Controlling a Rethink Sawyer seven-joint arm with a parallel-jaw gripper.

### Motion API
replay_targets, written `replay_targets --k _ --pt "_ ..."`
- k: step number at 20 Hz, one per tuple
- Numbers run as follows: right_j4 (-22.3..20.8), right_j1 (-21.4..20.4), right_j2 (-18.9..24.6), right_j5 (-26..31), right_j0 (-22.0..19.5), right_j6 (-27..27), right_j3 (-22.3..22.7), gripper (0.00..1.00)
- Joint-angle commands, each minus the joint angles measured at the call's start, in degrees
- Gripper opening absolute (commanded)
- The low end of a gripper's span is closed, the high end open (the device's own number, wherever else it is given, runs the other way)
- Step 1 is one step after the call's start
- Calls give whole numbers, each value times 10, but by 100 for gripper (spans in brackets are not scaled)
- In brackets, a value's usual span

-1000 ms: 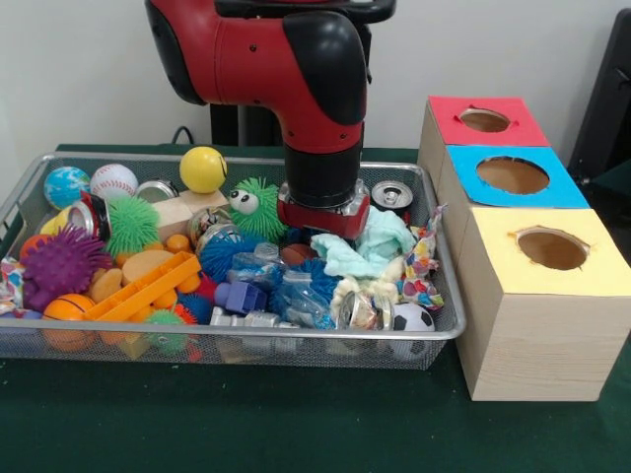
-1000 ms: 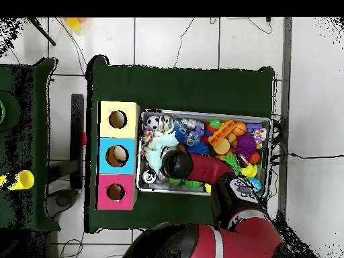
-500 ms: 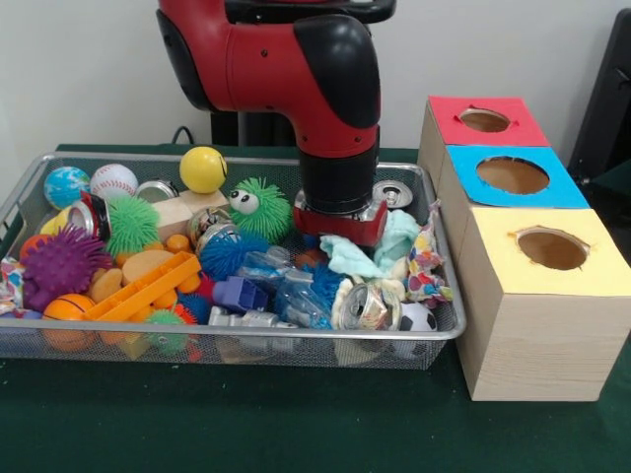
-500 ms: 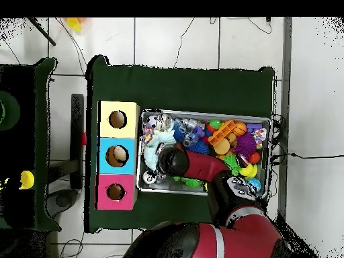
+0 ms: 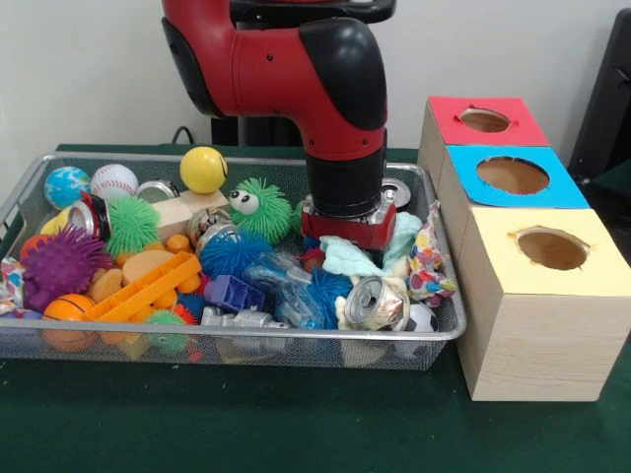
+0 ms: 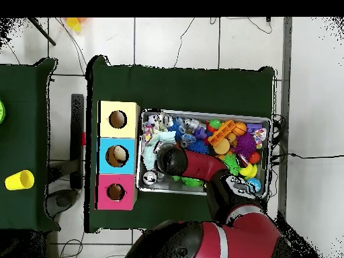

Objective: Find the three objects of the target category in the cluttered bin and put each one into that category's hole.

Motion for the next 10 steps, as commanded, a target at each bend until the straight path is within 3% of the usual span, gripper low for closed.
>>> replay_targets --k 1,7,10 --pt "46 154 146 -161 22 132 -50 100" --pt "78 128 75 -133 70 159 -39 100" --pt "54 122 33 -120 71 129 -23 100"
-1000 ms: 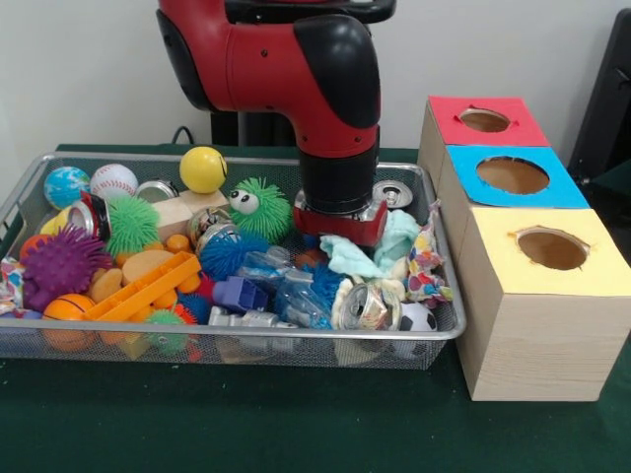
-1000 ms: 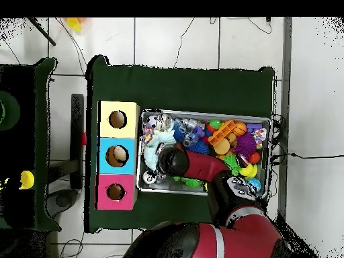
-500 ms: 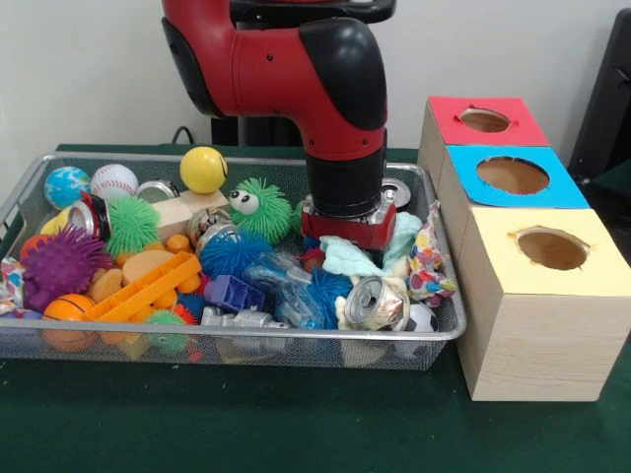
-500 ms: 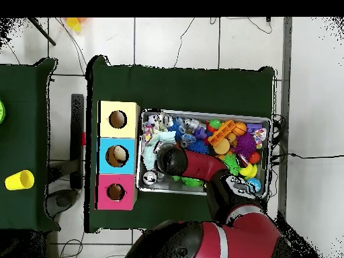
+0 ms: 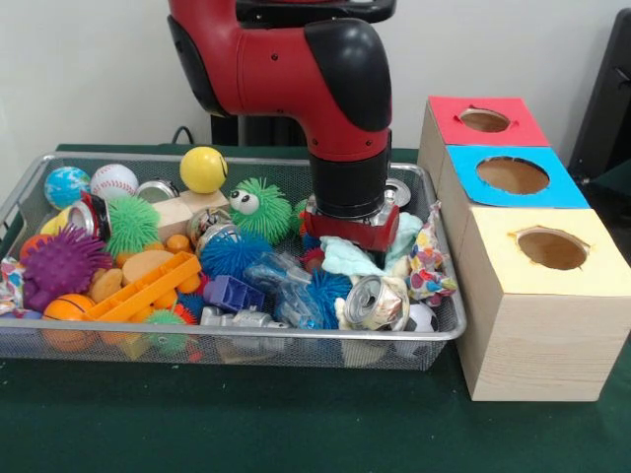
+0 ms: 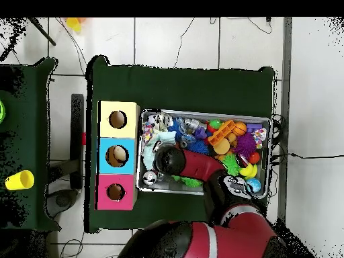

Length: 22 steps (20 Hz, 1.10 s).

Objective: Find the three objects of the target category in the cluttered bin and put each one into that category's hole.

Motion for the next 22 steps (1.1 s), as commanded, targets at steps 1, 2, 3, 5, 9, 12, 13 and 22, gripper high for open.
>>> replay_targets --k 1,2,3,5,9,12,13,22 --pt "15 120 43 -113 43 112 -16 100" --pt "-2 118 29 -122 38 100 -11 100" --pt "-16 116 12 -128 34 89 -8 100" --pt "-69 119 6 -136 -8 37 -4 100" --pt "-161 109 34 -64 -101 -76 -5 100" --pt "-201 93 44 -24 -127 -99 -6 100" --pt "-210 92 47 -18 -131 -99 -8 100" --pt "-261 43 52 37 -146 -72 20 100"
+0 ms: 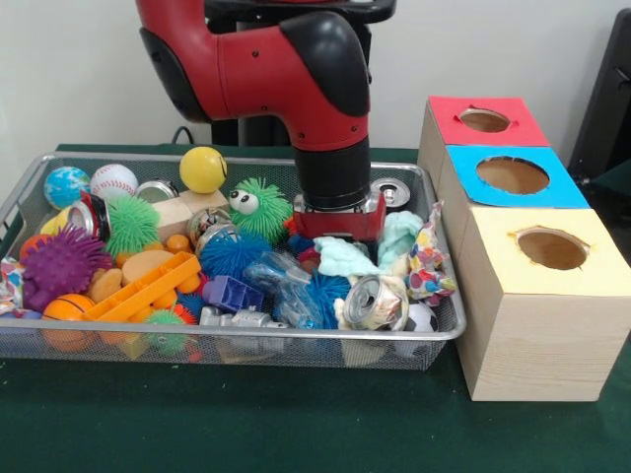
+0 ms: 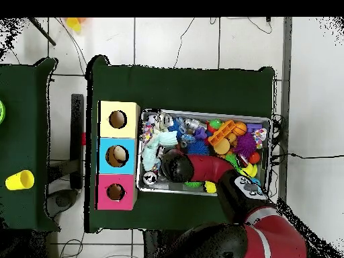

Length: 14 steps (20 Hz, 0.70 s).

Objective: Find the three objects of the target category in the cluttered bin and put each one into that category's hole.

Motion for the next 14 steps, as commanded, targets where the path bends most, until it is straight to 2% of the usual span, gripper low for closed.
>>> replay_targets --k 1,5,11,14 --pt "-91 47 -32 62 -59 -76 1 100" --pt "-109 46 -32 69 -64 -75 -6 100" --pt "-122 11 -23 93 -79 -80 15 100" --pt "-133 7 -14 92 -90 -83 17 100"
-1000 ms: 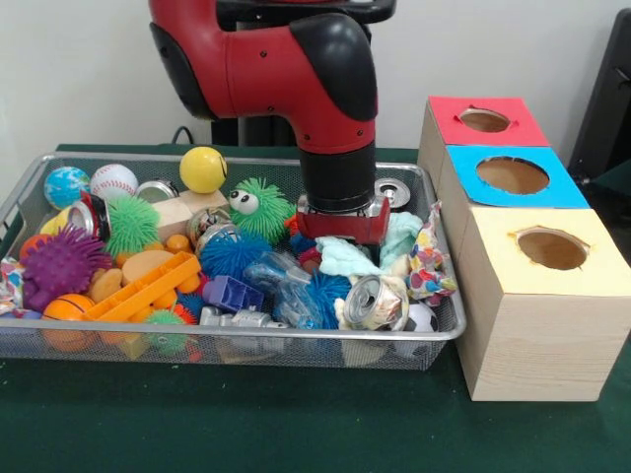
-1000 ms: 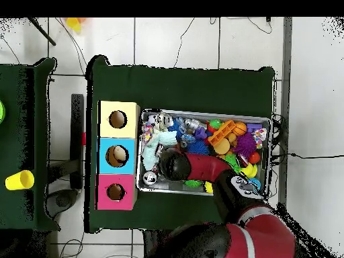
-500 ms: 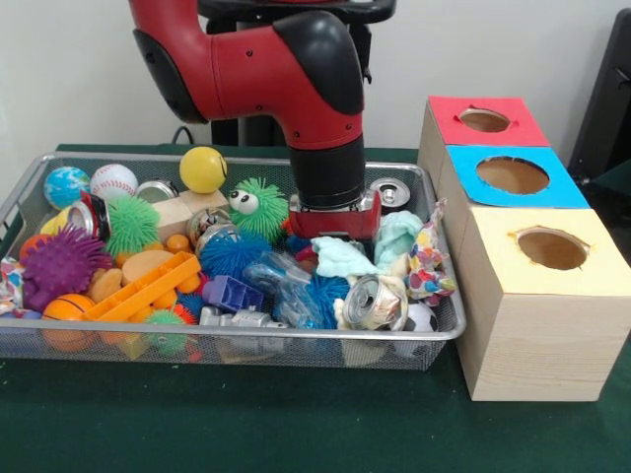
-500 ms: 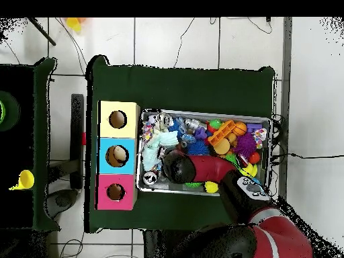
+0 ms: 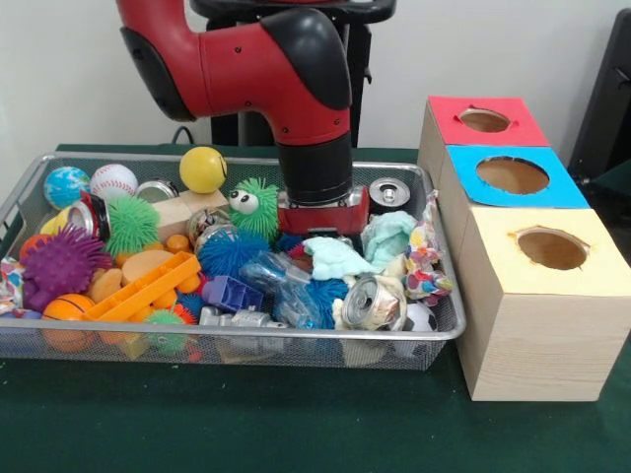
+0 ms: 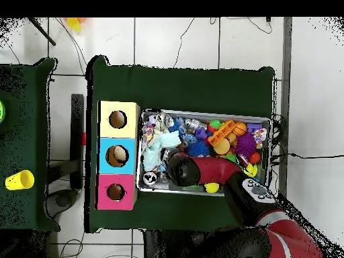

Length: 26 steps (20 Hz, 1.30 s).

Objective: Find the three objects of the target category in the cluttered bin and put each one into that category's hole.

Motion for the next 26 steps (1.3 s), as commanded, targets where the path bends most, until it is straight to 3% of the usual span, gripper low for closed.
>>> replay_targets --k 1,6,18,20,24,26 --pt "-78 12 -27 87 -60 -76 11 0" --pt "-79 16 -17 76 -68 -59 14 0" --pt "-70 -6 -46 48 -34 5 38 0" --pt "-49 -49 -25 80 -51 1 84 0" --pt "37 -221 37 216 -91 -34 191 0" --pt "76 -291 51 280 -96 -53 213 0"
